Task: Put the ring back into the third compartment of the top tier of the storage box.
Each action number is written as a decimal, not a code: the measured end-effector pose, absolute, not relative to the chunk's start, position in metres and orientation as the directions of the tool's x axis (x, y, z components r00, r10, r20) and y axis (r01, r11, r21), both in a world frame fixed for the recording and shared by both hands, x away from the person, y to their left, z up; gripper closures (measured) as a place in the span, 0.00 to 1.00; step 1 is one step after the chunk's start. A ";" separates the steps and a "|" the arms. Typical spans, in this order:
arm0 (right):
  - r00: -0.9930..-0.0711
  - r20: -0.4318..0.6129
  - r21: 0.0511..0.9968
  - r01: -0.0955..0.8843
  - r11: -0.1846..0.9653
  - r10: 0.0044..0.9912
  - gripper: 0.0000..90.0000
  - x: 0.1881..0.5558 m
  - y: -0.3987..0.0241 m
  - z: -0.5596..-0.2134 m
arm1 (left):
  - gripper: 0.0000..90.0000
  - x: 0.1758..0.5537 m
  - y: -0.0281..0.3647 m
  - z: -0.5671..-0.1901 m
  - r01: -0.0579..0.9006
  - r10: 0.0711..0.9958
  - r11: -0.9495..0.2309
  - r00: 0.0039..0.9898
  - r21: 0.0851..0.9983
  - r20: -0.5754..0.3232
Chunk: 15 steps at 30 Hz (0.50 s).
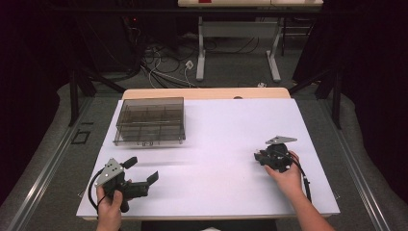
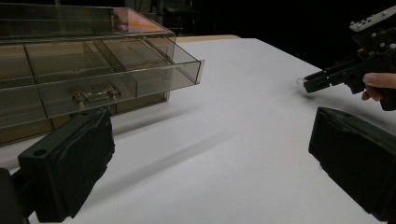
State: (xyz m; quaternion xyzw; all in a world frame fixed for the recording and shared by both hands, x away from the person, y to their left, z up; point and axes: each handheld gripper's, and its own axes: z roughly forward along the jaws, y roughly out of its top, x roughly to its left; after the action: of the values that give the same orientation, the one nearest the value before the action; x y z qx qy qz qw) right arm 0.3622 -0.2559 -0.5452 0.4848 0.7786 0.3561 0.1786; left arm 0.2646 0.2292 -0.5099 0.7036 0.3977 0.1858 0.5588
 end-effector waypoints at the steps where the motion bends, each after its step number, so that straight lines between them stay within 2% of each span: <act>1: -0.467 0.063 0.729 0.625 0.279 0.882 0.75 0.362 -0.256 -0.545 | 0.01 0.265 0.229 -0.510 0.352 0.767 -0.060 0.615 0.934 -0.183; 15: -0.481 0.067 0.760 0.592 0.267 0.874 0.75 0.353 -0.256 -0.534 | 0.01 0.264 0.230 -0.510 0.351 0.768 -0.059 0.615 0.935 -0.182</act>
State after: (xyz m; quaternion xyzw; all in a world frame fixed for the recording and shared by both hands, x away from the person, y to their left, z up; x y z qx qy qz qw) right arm 0.3527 -0.2559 -0.5341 0.4739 0.7735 0.3768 0.1874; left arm 0.2644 0.2298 -0.5097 0.7035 0.3973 0.1865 0.5590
